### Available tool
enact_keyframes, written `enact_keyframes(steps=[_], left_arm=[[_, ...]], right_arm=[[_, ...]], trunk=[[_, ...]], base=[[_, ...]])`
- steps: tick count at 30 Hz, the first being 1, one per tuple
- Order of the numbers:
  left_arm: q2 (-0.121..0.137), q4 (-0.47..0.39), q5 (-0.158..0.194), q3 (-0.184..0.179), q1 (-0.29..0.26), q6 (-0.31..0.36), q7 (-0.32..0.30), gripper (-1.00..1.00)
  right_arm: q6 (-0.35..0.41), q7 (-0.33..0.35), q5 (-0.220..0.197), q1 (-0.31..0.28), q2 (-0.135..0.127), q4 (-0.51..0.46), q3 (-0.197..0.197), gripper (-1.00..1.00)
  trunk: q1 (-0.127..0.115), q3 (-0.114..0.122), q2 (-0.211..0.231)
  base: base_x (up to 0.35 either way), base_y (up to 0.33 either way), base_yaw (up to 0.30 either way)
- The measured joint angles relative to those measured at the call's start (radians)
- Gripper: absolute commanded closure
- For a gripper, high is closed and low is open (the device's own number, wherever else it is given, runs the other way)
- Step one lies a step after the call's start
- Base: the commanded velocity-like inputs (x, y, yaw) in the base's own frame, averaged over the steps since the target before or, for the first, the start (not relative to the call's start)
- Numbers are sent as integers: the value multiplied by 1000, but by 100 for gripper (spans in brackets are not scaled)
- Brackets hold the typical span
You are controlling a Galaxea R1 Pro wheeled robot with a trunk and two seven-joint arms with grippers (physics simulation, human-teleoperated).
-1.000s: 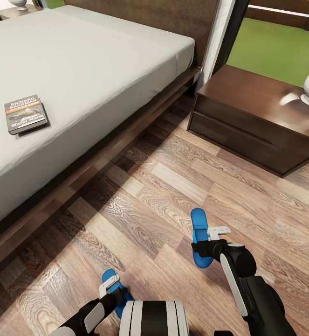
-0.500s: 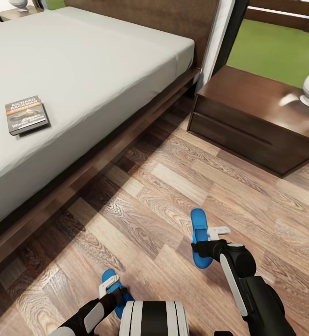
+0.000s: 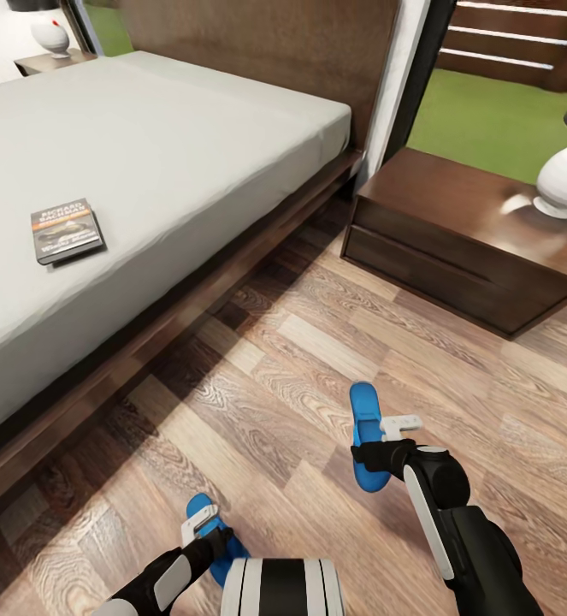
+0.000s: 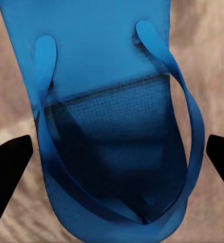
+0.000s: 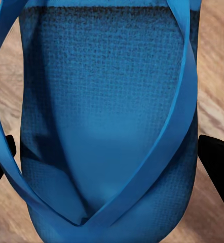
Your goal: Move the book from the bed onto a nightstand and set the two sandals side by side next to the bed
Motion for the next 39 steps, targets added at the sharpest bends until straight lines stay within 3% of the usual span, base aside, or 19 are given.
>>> enact_keyframes(steps=[6, 20, 27, 35, 39], left_arm=[[0, 0, 0, -1, 0, 0, 2, 100], [3, 1, -9, -5, 0, 0, 88, 100], [5, 2, -67, -6, 0, -1, 118, 100], [8, 0, -101, -10, -2, -1, 134, 100], [9, -1, -166, -13, -3, -1, 140, 100]], right_arm=[[0, 0, 0, 0, 0, 0, 0, 100], [0, 0, 0, 0, 0, 0, 0, 100], [0, 0, -1, 0, 1, 0, 3, 100], [-3, 2, -5, 1, 0, 0, 29, 100], [-11, 3, -6, 1, 0, 0, 40, 100]], trunk=[[-3, 23, 1], [-9, 77, 5], [-12, 104, 6], [-16, 135, 8], [-18, 151, 9]], base=[[0, 0, 0], [0, 0, 0], [0, 0, 0], [0, 0, 0], [0, 0, 0]])
